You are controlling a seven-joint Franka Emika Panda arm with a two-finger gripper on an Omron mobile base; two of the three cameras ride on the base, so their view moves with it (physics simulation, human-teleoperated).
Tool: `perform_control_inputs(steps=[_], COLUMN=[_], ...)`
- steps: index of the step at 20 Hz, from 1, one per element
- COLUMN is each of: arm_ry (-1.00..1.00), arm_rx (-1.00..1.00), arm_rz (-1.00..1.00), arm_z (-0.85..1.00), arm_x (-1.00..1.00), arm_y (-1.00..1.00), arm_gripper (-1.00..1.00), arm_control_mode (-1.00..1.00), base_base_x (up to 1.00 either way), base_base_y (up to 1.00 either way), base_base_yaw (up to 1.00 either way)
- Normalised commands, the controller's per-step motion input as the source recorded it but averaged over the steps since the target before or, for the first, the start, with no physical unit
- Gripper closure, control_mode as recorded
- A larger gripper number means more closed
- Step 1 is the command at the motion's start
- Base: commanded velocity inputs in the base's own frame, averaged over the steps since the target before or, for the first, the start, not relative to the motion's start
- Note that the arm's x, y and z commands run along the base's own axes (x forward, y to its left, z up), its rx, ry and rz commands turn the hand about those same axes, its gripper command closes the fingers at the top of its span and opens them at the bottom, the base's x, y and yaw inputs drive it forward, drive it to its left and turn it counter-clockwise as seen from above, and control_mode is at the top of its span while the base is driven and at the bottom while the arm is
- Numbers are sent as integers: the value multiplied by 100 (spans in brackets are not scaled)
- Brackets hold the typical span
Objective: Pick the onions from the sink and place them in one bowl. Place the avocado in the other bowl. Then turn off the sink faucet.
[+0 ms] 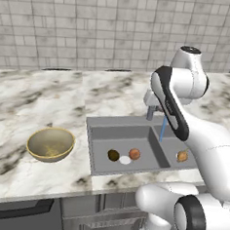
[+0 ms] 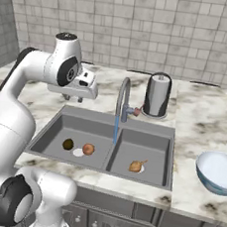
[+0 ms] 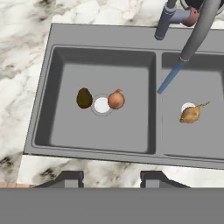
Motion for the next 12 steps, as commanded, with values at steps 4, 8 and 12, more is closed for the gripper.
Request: perform_control_inputs(steps=[4,8,12], arm_ry=[-1,-7,-5], arm_rx=[0,0,0], arm_rz=[0,0,0], arm_z=[-4,-20,-24], arm_x=[0,-4,-14], arm_y=[0,0,0], arm_gripper=[-100,-100,-100], arm_control_mode=[-100,-100,-100], base_base_x=[0,0,0], base_base_y=[0,0,0], base_base_yaw=[0,0,0])
